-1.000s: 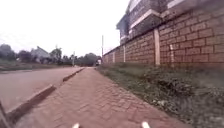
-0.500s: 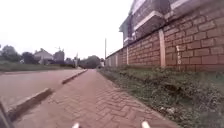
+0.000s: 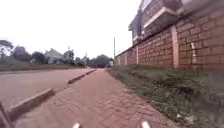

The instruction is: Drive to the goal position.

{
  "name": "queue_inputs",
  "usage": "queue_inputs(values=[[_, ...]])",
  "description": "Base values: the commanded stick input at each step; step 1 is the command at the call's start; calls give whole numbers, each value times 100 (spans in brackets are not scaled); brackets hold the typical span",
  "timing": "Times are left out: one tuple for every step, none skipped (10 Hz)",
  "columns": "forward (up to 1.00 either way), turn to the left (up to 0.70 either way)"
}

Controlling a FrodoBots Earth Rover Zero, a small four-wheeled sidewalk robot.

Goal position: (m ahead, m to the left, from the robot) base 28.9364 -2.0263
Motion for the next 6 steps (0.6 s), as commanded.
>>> queue_inputs(values=[[50,15],[50,15],[50,14],[50,13],[50,12],[50,12]])
